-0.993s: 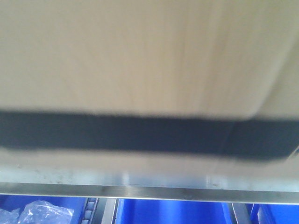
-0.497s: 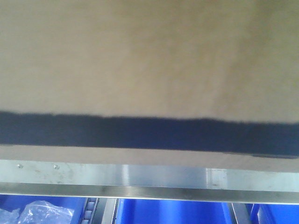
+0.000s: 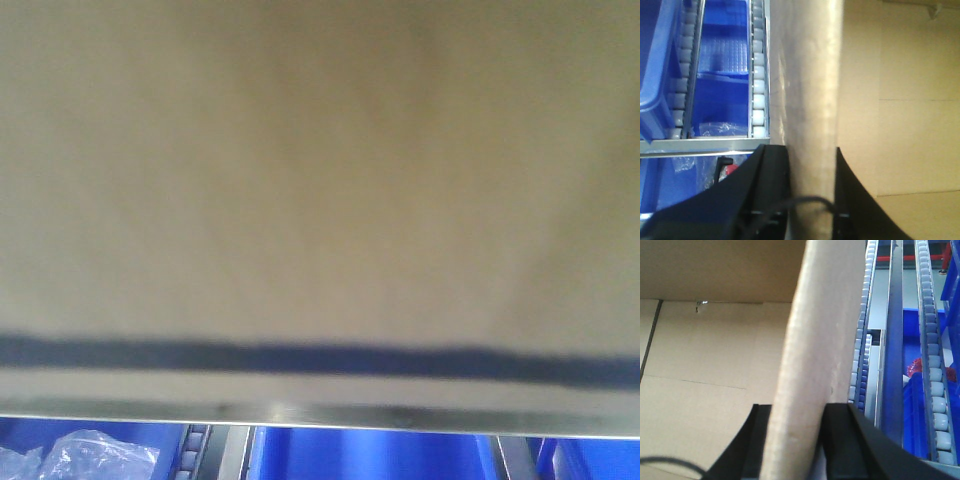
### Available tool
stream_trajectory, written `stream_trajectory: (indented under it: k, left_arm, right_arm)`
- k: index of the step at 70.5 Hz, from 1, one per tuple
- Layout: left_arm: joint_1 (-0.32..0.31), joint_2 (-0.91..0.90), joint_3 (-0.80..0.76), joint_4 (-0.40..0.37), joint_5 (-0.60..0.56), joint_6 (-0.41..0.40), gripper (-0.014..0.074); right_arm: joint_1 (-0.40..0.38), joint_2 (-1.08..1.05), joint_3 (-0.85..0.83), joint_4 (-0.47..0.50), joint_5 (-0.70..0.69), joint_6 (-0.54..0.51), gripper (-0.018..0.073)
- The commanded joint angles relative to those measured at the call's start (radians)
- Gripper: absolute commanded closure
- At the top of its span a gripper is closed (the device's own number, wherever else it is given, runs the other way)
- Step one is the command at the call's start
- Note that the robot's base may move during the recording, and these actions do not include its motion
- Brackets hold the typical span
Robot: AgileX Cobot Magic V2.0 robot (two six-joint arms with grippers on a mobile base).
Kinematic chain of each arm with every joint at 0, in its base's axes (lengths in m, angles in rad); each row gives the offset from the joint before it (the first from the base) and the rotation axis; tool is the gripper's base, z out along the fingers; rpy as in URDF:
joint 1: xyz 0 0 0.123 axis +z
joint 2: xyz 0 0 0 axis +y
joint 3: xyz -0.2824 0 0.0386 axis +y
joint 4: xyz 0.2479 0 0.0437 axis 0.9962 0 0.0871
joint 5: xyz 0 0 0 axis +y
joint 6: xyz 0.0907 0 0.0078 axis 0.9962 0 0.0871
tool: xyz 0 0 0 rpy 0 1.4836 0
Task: Grab box from left shelf to table start
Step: 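Lift the box with both grippers and pull it off the shelf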
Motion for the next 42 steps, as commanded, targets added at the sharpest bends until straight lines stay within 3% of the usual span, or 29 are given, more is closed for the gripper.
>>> stream_trajectory:
  k: [1, 42]
  left_arm:
    - [-0.002, 0.001, -0.018, 0.009, -0.127, -0.012, 0.0696]
    - [-0.002, 0.001, 0.104, 0.009, -0.127, -0.012, 0.0696]
  right_arm:
    - [-0.008, 0.021, -0.027, -0.094, -0.161, -0.018, 0.0499]
    - [-0.008, 0.021, -0.027, -0.094, -0.161, -0.018, 0.0499]
